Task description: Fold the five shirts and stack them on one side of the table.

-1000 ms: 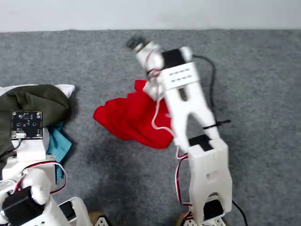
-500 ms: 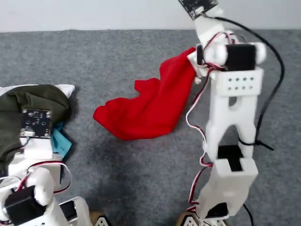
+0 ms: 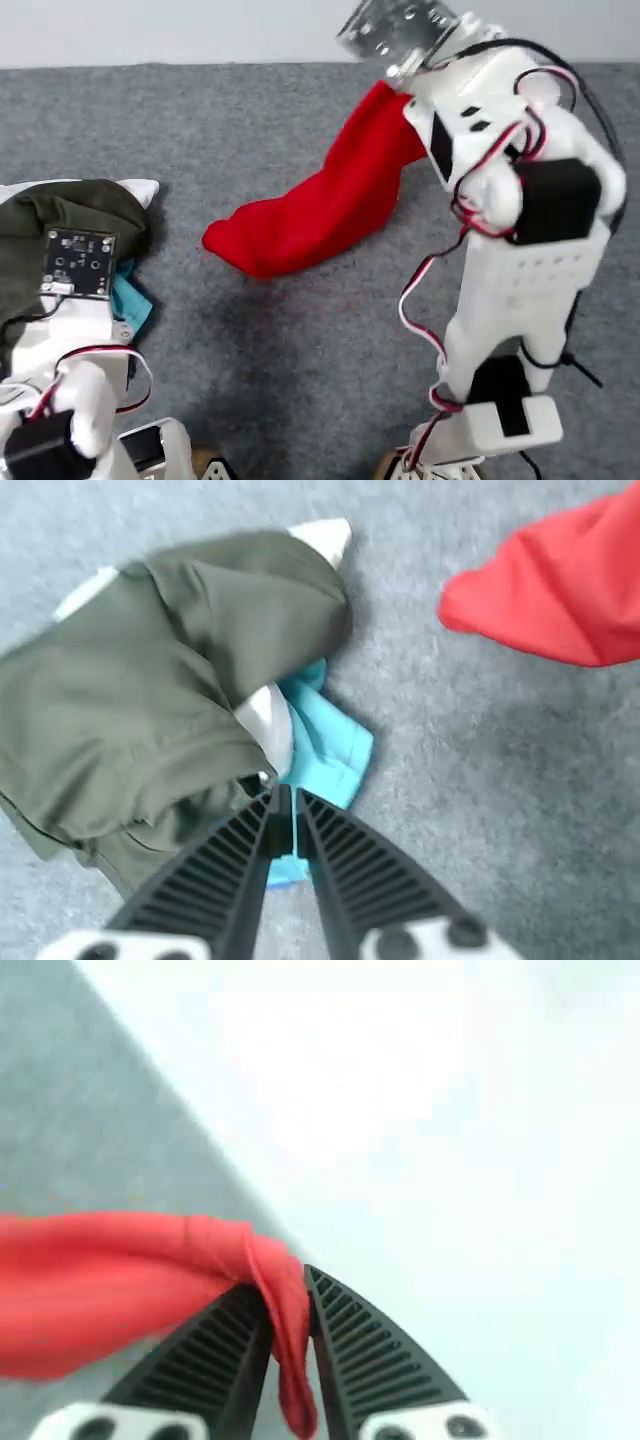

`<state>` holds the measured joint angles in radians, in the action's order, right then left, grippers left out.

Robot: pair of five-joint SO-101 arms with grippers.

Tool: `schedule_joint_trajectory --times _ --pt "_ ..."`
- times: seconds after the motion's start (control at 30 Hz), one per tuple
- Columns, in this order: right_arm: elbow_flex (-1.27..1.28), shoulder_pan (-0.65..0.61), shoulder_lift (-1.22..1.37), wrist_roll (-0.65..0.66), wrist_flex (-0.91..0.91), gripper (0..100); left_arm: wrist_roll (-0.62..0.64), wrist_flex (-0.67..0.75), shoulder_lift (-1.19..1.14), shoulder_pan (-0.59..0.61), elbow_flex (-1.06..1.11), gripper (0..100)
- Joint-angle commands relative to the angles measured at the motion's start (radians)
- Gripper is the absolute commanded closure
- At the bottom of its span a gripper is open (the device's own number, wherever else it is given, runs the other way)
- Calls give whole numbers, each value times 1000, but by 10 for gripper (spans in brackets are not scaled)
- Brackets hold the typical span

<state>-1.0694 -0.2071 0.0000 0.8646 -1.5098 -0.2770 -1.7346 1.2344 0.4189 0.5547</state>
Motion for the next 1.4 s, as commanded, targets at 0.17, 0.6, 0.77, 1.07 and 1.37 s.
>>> schedule_joint_trajectory --times 0.17,0.6,0.77,1.07,1.37 --pt "-55 -90 -88 58 334 989 6 11 3 -3 -145 981" --pt "-49 -156 4 121 671 989 8 11 5 -3 -148 982" --pt "-57 -275 2 158 674 989 8 6 5 -3 -148 982" --pt "-49 -203 13 288 561 990 8 5 5 -3 -148 982" --pt "-49 205 64 287 277 990 8 5 5 -3 -122 982"
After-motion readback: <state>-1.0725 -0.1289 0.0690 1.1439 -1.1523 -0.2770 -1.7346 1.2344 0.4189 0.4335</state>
